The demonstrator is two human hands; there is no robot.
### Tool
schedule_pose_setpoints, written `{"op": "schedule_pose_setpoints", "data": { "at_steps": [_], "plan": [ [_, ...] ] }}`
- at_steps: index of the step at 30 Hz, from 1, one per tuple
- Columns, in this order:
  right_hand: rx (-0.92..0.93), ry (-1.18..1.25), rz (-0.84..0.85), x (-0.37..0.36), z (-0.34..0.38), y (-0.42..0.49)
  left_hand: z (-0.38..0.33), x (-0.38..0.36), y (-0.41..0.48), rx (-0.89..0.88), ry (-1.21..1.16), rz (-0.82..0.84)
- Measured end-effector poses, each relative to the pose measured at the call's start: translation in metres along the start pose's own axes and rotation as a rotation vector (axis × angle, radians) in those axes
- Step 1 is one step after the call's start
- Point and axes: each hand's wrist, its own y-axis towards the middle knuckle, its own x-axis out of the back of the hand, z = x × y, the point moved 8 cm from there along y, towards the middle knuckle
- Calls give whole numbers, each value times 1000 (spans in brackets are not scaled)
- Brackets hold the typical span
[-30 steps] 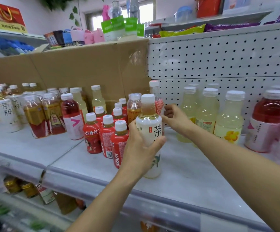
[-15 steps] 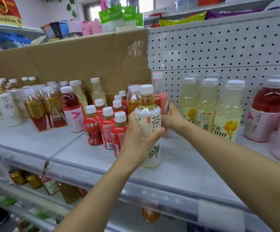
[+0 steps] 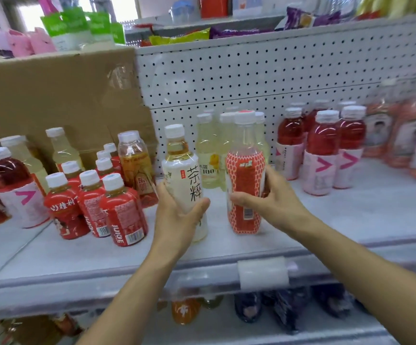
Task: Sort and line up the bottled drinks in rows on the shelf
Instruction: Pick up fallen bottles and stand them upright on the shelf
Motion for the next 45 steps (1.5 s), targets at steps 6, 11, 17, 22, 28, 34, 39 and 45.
{"op": "schedule_pose_setpoints", "data": {
  "at_steps": [6, 11, 17, 22, 28, 34, 39, 45],
  "plan": [
    [-31, 0, -235, 93, -18, -32, -22, -70, -12, -8, -107, 97],
    [-53, -92, -409, 192, -38, -53, -45, -138, -27, -17, -195, 168],
    [-96, -130, -513, 301, -76, -62, -74, -222, -43, -16, -261, 196],
    [-126, -195, -549, 358, -104, -52, -90, -266, -53, -5, -257, 188],
    [-108, -243, -602, 378, -116, -41, -101, -279, -58, 10, -253, 125],
    [317, -538, -706, 325, -44, -65, -98, -269, -60, 31, -242, 67],
    [241, -185, -16, 222, -12, -48, -104, -248, -68, -7, -262, 24],
    [227, 98, 262, 131, 29, -42, -108, -188, -87, -70, -257, -4]
  ]
}}
